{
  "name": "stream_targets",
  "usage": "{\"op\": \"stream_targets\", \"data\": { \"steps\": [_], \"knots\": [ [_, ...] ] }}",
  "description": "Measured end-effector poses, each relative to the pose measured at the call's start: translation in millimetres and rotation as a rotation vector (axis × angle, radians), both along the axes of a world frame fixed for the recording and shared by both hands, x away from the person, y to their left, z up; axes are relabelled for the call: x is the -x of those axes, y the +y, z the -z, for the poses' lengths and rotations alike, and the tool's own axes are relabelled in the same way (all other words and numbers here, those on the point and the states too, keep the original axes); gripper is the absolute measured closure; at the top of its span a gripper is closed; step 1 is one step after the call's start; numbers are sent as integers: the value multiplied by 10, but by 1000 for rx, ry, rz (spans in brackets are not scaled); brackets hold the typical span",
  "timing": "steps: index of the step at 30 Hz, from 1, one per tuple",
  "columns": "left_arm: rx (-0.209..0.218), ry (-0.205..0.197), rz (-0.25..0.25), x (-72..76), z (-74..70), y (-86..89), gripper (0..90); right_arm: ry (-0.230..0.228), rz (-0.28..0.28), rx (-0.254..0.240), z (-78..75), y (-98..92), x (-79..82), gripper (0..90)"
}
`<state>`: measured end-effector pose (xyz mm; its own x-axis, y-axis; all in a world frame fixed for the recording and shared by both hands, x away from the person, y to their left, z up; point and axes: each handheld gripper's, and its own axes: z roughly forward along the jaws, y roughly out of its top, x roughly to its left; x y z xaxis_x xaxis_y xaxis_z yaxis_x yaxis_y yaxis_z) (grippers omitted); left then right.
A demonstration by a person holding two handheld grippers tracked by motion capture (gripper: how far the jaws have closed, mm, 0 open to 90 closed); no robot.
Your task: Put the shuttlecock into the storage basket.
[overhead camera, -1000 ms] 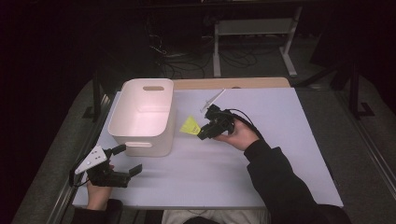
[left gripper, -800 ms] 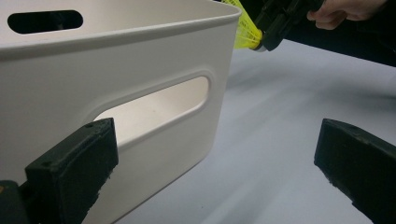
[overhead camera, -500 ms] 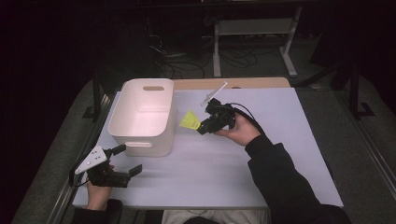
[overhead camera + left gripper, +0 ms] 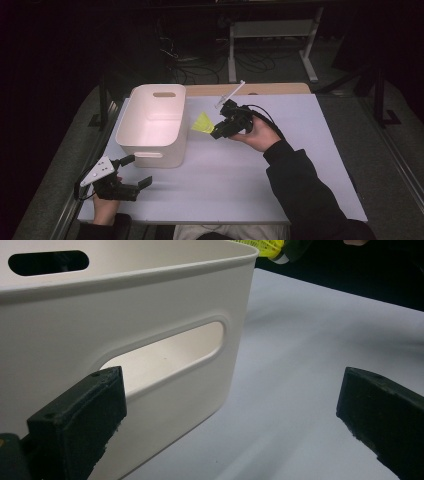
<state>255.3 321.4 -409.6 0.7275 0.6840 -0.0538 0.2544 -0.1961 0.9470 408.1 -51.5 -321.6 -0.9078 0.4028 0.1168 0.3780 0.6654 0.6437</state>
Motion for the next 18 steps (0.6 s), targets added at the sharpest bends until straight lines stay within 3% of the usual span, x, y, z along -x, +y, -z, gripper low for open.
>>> {"op": "stream_targets", "data": {
  "steps": [18],
  "knots": [
    [0, 0, 1, -1, 0, 0, 0, -47, -20, 1, -303, 99, 46, 628]
  ]
}}
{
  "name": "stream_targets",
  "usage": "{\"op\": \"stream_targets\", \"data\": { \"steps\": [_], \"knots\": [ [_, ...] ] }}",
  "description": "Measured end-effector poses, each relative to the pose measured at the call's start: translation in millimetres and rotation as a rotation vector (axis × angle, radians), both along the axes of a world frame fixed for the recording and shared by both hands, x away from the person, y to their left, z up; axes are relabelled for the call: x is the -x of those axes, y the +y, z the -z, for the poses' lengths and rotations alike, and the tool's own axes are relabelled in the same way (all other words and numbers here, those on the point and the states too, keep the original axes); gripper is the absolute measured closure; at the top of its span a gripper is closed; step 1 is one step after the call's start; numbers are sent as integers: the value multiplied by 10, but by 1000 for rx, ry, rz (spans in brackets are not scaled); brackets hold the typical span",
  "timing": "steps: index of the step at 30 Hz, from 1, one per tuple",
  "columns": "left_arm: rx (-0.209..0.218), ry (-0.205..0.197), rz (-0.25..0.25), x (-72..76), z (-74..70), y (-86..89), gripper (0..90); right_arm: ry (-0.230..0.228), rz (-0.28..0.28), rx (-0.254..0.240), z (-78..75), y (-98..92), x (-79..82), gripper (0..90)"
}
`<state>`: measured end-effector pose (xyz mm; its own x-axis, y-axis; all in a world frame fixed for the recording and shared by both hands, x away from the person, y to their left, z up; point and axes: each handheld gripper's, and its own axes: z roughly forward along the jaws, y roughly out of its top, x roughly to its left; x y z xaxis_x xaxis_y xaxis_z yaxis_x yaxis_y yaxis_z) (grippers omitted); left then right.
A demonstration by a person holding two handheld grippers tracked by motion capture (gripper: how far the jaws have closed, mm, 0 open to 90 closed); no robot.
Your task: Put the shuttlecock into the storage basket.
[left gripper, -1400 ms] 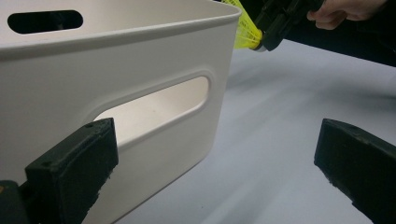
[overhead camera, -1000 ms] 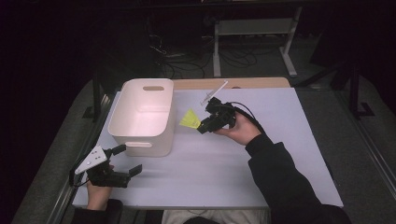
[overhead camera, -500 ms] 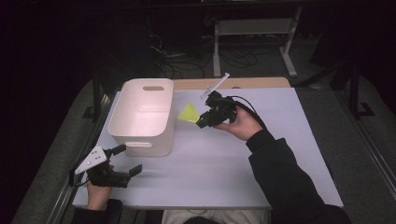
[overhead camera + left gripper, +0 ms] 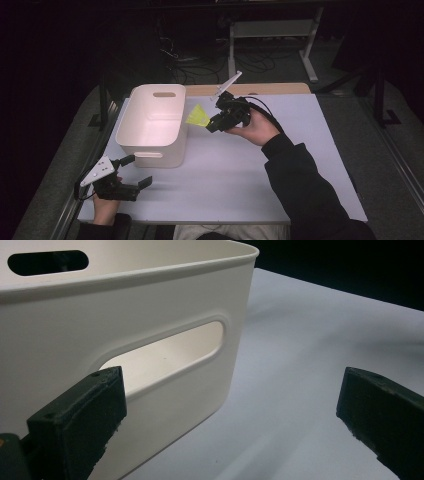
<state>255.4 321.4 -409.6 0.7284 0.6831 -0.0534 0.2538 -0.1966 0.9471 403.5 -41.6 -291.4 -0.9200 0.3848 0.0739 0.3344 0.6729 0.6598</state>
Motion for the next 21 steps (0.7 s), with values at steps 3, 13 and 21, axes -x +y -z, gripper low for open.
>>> {"op": "stream_targets", "data": {
  "steps": [3, 13, 21],
  "knots": [
    [0, 0, 0, 0, 0, 0, 0, -4, 0, -2, -32, 12, -1, 628],
    [-1, 1, 0, -2, 0, 0, 0, -27, -20, 7, -170, 100, -18, 628],
    [1, 0, -2, 1, -1, 2, 0, -41, -45, 4, -294, 218, -20, 628]
  ]
}}
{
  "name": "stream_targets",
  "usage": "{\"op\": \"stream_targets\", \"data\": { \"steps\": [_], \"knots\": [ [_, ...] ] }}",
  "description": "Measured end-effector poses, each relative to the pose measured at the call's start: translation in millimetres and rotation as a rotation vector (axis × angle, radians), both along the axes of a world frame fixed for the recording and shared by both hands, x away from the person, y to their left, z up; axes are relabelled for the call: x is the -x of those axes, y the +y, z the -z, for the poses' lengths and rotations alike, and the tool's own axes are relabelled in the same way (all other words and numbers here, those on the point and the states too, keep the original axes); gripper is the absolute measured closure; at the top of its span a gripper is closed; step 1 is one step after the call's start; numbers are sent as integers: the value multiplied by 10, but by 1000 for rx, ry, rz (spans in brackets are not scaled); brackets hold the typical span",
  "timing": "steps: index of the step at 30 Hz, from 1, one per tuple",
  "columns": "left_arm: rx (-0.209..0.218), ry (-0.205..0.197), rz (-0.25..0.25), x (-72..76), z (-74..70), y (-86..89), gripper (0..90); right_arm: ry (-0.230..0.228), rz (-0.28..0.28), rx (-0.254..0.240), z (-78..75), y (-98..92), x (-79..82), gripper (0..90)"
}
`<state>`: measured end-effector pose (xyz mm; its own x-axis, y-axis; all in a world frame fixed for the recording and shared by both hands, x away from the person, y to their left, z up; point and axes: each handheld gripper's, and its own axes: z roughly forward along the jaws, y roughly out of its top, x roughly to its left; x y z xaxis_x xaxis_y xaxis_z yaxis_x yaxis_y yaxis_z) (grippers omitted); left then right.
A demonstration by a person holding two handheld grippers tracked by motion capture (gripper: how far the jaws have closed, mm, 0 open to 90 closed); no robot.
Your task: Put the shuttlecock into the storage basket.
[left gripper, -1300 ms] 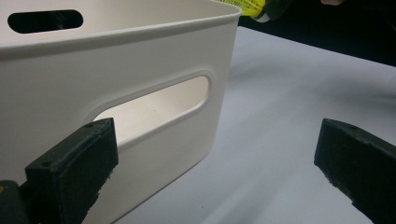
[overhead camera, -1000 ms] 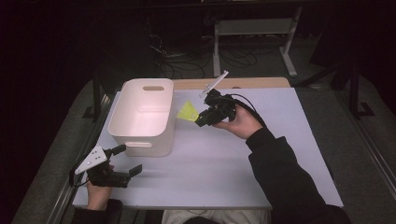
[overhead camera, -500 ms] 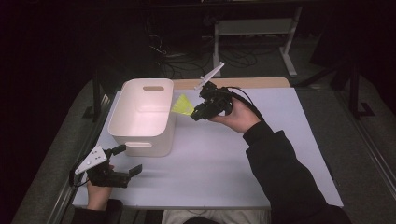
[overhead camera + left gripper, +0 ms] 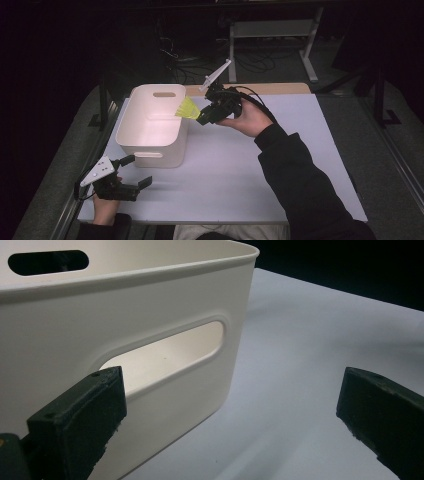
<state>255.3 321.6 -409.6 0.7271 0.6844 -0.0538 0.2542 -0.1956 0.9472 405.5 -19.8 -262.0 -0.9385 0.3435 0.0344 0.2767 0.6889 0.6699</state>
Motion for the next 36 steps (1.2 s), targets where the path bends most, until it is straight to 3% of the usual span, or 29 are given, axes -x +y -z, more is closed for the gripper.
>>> {"op": "stream_targets", "data": {
  "steps": [10, 36],
  "knots": [
    [3, -2, 0, 2, -2, 2, 0, -10, -34, 0, -77, 174, -18, 628],
    [5, -4, 2, 7, -3, 4, 0, 7, -69, 3, -28, 512, -191, 628]
  ]
}}
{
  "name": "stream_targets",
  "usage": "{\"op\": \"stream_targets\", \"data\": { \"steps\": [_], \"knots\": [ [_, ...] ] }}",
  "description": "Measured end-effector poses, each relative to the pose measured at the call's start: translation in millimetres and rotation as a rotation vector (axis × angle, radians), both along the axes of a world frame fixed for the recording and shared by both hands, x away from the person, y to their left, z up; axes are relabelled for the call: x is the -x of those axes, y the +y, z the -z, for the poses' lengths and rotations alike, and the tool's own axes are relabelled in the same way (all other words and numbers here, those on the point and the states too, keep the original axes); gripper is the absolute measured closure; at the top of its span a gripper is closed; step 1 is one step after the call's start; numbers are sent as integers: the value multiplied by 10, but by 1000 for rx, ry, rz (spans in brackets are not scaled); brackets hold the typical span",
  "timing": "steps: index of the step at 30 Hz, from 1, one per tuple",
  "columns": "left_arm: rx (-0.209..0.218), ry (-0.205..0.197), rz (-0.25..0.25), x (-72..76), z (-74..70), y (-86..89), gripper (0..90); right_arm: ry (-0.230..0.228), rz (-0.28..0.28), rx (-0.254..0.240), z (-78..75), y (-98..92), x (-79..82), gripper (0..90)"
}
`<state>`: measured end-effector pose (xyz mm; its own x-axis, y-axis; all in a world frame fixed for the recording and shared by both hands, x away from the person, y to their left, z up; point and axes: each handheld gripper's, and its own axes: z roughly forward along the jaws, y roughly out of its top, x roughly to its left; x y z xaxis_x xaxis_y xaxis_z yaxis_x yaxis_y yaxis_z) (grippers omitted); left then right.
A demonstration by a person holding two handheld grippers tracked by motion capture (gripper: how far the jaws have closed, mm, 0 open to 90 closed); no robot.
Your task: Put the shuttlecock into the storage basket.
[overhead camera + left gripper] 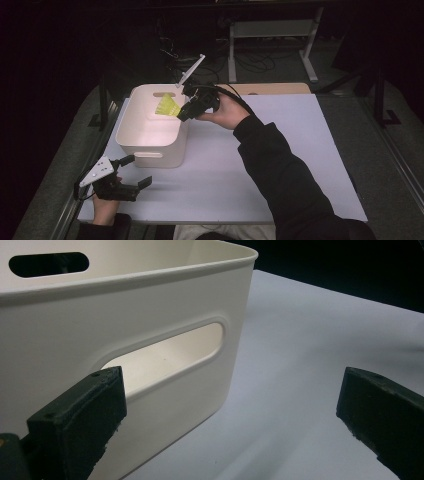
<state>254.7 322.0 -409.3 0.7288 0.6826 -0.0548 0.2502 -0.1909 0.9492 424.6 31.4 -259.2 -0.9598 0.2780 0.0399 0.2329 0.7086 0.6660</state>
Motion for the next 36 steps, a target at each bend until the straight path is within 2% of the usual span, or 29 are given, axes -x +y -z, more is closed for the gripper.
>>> {"op": "stream_targets", "data": {
  "steps": [12, 25, 36],
  "knots": [
    [1, 0, 3, 2, -1, 0, 0, 0, -28, 3, 23, 194, -13, 628],
    [0, 0, 6, 3, 0, 0, 0, 15, -71, 20, 179, 430, -25, 628],
    [-2, 0, 6, 3, 1, -1, 0, 38, -88, 30, 322, 532, -18, 628]
  ]
}}
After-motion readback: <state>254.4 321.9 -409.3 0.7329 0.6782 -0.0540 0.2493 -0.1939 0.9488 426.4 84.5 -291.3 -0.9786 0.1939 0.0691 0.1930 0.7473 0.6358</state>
